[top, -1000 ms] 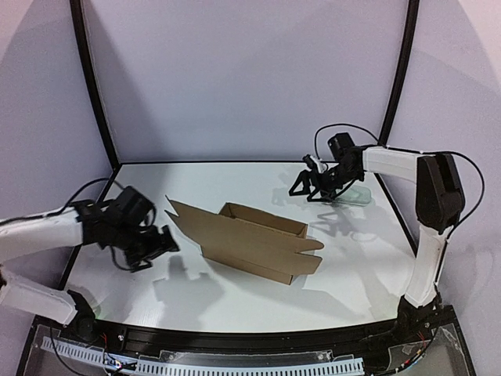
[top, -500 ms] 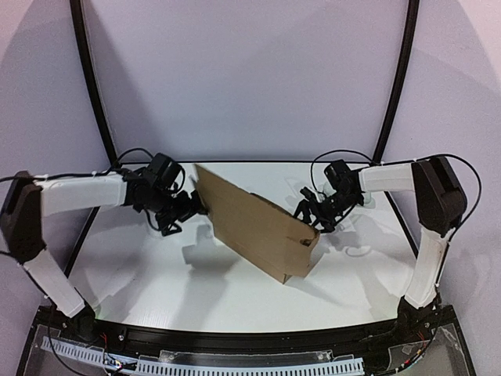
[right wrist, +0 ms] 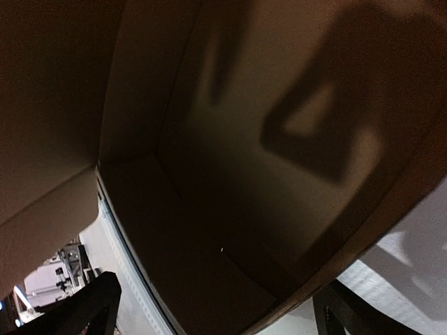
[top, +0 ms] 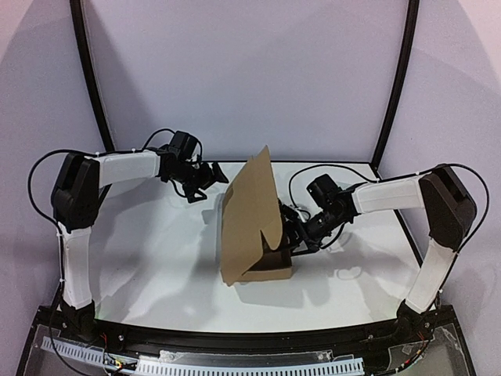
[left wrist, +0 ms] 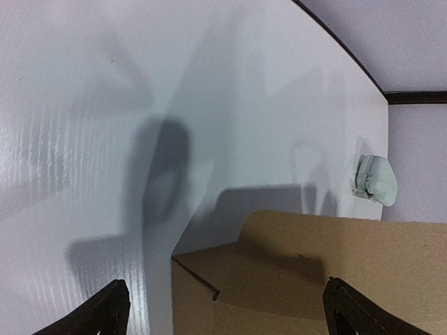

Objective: Fold the paper box

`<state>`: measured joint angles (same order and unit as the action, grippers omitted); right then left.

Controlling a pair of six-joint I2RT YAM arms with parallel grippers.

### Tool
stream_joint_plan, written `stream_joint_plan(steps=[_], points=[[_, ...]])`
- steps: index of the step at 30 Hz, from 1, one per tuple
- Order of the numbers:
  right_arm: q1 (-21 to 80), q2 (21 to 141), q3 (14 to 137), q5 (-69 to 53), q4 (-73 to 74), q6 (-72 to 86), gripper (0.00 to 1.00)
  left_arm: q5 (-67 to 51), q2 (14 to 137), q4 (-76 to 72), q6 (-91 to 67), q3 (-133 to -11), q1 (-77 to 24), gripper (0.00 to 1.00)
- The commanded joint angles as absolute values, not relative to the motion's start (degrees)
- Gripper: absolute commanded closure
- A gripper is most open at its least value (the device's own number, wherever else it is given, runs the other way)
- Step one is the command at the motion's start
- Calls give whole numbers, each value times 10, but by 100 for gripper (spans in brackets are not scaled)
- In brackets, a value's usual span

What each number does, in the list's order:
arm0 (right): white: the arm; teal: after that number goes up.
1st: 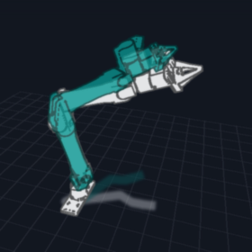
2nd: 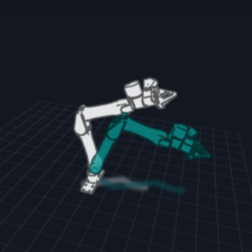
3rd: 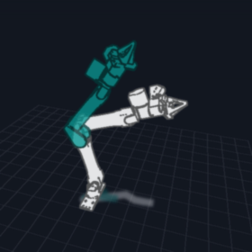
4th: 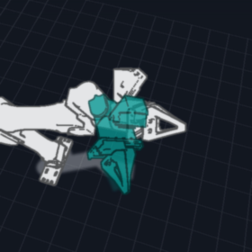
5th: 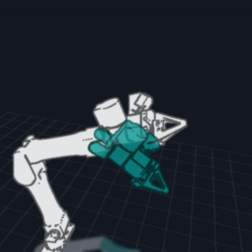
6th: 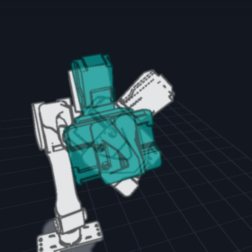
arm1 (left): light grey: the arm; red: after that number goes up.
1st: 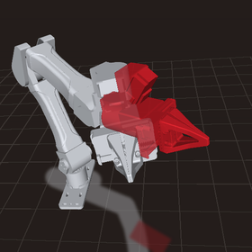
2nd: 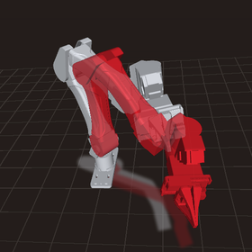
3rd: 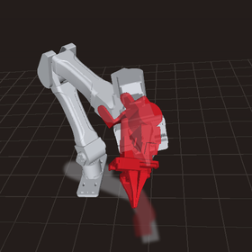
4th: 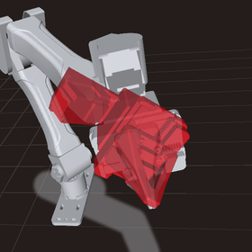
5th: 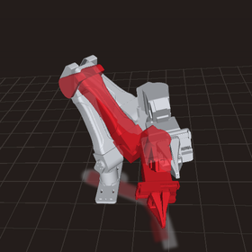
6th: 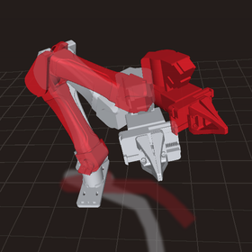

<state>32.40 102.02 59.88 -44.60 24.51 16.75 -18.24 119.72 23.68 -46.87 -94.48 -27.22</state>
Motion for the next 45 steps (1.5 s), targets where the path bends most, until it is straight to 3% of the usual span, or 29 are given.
stream_joint_plan(steps=[1, 10, 16, 22, 26, 30, 36, 45], points=[[360, 1000, 588, -468, 165, 177, 2, -231, 1215, 250, -446, -987, -270, 1], [416, 1043, 636, -483, 146, 154, 2, -235, 1227, 250, -432, -1028, -230, 1], [384, 990, 636, -351, 200, 110, 2, -133, 1172, 349, -385, -1064, -201, 1], [275, 963, 649, -352, 217, 111, 2, -13, 1014, 377, -406, -905, -201, 1], [252, 1014, 741, -334, 253, 109, 2, -29, 861, 331, -457, -674, -203, 1], [258, 1085, 826, -383, 273, 111, 3, -45, 768, 308, -520, -522, -239, 1], [290, 1150, 911, -354, 291, 86, 3, 31, 729, 427, -574, -487, -343, 1], [306, 1241, 1022, -322, 302, 130, 3, 8, 728, 466, -588, -442, -463, 1]])
